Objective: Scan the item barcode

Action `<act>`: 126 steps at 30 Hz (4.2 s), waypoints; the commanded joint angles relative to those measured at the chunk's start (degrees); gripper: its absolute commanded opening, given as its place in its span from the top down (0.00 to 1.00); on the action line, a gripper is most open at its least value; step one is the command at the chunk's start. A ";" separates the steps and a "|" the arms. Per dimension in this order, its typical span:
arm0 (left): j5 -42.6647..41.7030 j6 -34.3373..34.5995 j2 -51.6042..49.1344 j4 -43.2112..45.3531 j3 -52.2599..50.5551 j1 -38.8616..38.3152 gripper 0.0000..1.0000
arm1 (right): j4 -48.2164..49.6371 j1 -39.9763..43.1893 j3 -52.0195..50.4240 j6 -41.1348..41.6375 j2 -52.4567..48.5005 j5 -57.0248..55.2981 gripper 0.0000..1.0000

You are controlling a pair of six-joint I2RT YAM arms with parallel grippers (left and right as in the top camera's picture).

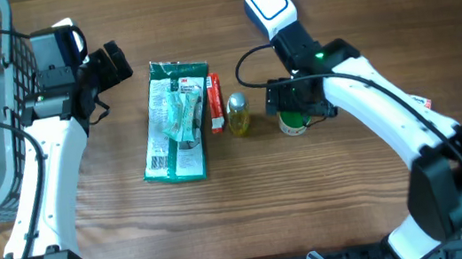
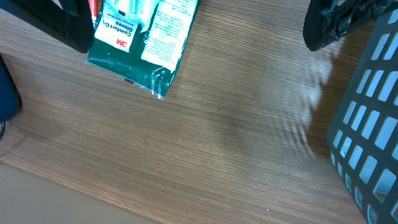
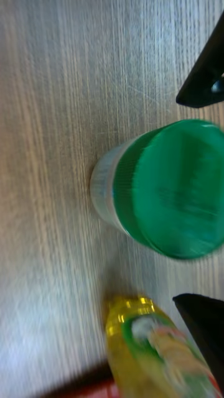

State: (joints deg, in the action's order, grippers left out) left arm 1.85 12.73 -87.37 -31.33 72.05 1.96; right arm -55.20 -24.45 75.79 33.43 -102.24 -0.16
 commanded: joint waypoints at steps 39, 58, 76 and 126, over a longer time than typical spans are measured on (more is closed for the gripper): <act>0.57 -0.50 0.00 0.00 0.37 0.24 0.00 | -3.91 4.50 -0.17 2.78 -4.81 -5.79 0.00; 0.57 -0.50 0.00 0.00 0.37 0.24 0.00 | -3.74 4.50 -0.17 1.05 -4.81 -5.86 0.00; 0.57 -0.50 0.00 0.00 0.37 0.24 0.00 | -4.87 4.50 -0.17 -3.26 -4.81 -3.39 0.16; 0.57 -0.50 0.00 0.00 0.37 0.24 0.00 | 3.15 4.50 -0.17 -6.82 -4.83 -3.48 0.03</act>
State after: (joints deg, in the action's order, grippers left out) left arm 1.85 12.71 -87.37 -31.33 72.05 1.96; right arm -52.51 -20.03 75.79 25.69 -106.10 -3.64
